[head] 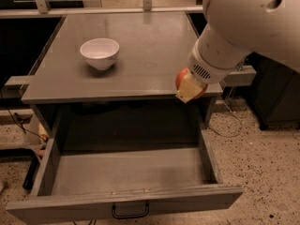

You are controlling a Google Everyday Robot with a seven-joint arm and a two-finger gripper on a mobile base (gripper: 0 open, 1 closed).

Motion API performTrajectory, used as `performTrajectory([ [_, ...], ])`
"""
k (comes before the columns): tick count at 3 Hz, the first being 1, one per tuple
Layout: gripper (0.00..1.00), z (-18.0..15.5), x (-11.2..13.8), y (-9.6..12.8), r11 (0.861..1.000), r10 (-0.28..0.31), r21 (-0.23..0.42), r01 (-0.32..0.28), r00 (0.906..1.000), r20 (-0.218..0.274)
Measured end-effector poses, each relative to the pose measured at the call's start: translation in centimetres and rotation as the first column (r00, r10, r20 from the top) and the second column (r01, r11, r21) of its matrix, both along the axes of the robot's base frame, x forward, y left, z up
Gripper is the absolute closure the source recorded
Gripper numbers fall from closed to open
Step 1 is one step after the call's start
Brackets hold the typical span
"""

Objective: Place apple into top drawer

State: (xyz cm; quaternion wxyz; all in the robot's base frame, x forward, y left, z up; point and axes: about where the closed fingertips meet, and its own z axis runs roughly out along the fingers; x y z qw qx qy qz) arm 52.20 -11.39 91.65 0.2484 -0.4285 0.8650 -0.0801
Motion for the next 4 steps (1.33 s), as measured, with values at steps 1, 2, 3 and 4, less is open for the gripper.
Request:
performTrajectory([
  [1, 1.00, -2.4, -2.4, 0.6, 1.000, -0.028, 0.004, 0.028, 0.9989, -0.039],
  [2, 1.00, -7.6, -6.7, 2.7, 0.997, -0.058, 0.046, 0.064, 0.9899, -0.129],
  [3, 1.00, -9.2, -7.7, 2.7, 0.997, -0.060, 0.041, 0.068, 0.9854, -0.159],
  [4, 1.00, -9.2, -7.7, 2.7, 0.997, -0.060, 0.042, 0.067, 0.9854, -0.159],
])
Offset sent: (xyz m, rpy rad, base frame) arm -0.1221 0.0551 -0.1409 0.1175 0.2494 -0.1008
